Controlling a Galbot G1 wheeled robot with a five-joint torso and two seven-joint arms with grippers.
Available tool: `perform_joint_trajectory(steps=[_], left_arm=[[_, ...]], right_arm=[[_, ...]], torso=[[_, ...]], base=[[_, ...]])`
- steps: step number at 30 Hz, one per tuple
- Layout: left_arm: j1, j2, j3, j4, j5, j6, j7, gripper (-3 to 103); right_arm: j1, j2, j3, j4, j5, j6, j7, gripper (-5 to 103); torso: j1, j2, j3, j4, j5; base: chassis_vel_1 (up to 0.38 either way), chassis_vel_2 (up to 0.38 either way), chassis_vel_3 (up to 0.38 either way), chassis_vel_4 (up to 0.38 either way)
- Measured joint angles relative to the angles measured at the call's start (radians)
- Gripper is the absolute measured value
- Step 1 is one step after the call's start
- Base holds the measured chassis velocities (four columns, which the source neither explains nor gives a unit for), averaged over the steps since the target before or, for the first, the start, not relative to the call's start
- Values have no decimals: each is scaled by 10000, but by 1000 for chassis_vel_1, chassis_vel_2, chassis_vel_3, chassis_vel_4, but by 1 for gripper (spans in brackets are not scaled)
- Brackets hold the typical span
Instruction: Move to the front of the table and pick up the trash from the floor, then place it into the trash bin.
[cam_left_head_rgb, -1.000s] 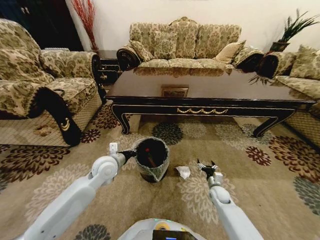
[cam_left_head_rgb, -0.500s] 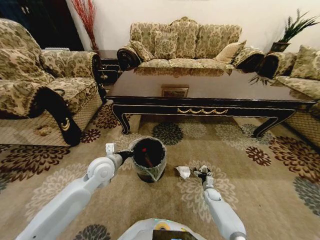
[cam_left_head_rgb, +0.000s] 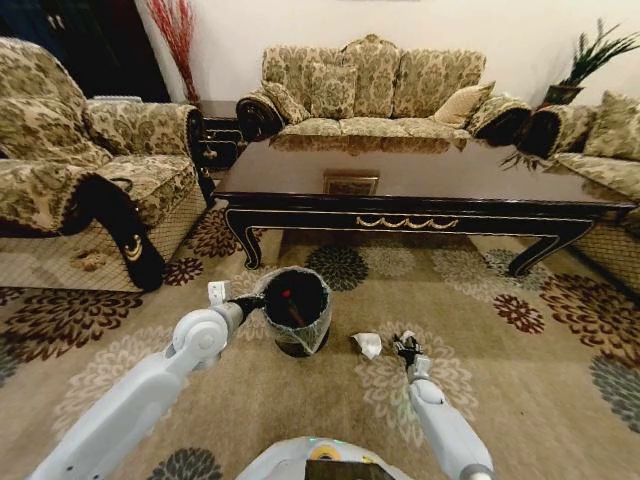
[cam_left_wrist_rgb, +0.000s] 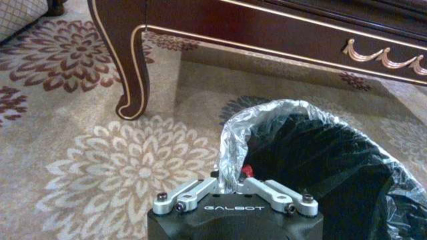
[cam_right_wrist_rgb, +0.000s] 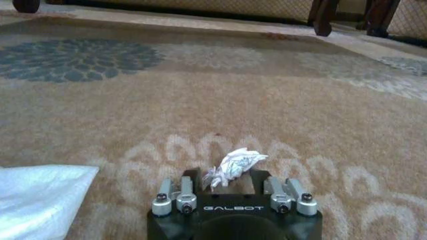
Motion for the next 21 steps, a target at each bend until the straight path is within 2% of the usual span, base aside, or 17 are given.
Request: perform_joint_trajectory(steps=[2,4,5,7,11,13,15,18,21], left_arm=[[2,-10,11,0,0,0,-16,3],[60,-54,57,-4,0,0,-39,3],[72,-85,75,-6,-17,0,-56,3],[73,-99,77,-6,-30,0,-76,3],[50,-68,60,10,-39,-13,-129,3],[59,33,33,-17,-47,-15,-132,3],[70,58,31,-39,-47,-17,-133,3],[83,28,85,-64,-46,-18,-152,3],[100,-52,198,-73,-25,-18,-154,3]], right_arm=[[-7,-12,3,-2,36,0,0,51],[-65,-78,36,-4,99,7,4,44],[-72,-78,59,-18,84,20,47,37],[-69,-74,76,-35,82,27,59,37],[-54,-71,141,-93,93,59,119,25],[-98,-85,141,-2,118,64,138,18],[-144,-106,142,71,138,64,157,18],[-391,-201,146,518,178,42,326,6],[-672,-315,140,1247,310,7,551,1]], torso=[[0,0,0,2,0],[0,0,0,0,-8],[0,0,0,-1,-4],[0,0,0,0,-1],[0,0,2,-3,-13],[0,0,2,-3,-3],[0,0,2,-4,-3],[1,-1,4,-11,-8],[2,-1,4,-10,-4]], base=[[0,0,0,0],[0,0,0,0],[0,0,0,0],[0,0,0,0],[0,0,0,0],[0,0,0,0],[0,0,0,0],[0,0,0,0],[0,0,0,0]])
